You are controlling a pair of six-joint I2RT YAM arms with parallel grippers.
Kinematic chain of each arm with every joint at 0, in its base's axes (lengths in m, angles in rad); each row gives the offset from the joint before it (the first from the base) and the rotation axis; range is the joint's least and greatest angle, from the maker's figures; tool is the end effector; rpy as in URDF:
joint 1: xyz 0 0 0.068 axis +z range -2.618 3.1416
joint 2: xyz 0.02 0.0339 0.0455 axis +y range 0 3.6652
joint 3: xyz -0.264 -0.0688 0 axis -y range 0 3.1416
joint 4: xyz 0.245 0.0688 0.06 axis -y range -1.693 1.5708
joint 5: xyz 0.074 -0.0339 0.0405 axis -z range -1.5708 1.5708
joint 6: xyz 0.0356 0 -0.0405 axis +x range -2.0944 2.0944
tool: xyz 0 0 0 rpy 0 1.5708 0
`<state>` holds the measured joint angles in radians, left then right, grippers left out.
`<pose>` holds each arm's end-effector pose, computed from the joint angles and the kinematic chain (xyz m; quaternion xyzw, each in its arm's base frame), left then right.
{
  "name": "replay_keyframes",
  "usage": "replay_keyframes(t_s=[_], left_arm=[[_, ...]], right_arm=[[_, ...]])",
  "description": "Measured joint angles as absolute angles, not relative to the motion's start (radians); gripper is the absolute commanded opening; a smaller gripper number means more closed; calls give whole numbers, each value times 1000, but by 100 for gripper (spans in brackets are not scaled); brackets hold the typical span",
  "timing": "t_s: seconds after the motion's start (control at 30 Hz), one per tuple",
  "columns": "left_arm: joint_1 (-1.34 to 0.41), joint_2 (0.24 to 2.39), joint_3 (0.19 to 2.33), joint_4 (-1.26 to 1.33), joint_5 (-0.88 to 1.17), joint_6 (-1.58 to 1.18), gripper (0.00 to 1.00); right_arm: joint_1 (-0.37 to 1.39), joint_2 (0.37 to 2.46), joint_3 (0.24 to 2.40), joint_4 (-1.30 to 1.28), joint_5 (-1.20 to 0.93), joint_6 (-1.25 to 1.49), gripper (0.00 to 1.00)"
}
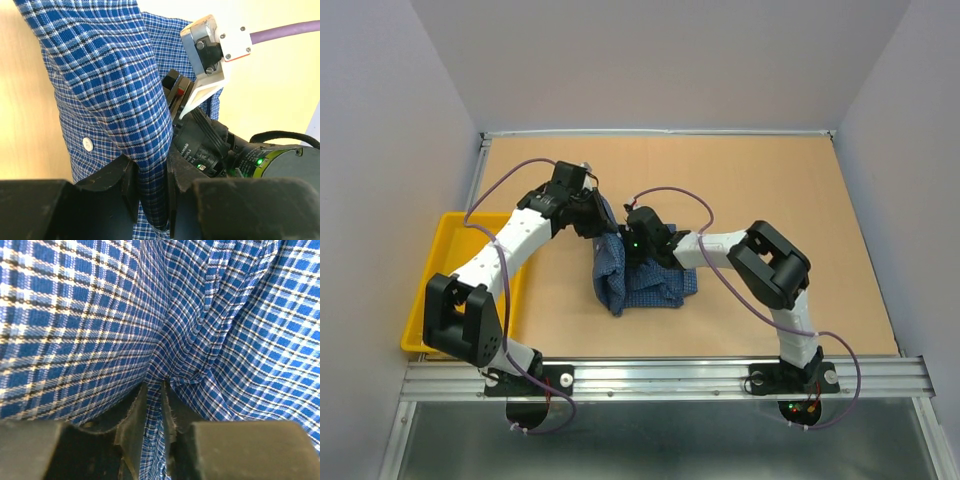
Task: Fold and stack the long sleeve shirts
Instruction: Fold the shirt
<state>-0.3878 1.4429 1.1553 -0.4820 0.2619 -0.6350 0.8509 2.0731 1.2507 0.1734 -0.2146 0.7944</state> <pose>0.2892 -0.1281 0.2880 -0.0620 0.9123 -0.2941 0.2783 0.2873 0.3392 0.1404 -0.0728 0.8888 0.3894 0.2305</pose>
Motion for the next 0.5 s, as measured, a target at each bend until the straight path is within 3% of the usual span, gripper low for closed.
replay_keyframes(t_s=[0.23,0.5], left_arm=[[-402,1478,1194,-501,268,-601,0],[-419,1511,1214,-509,278,-550,0]], right_arm=[[847,1998,1182,155,-145,771,47],[768,1774,1033,93,-93,722,46]])
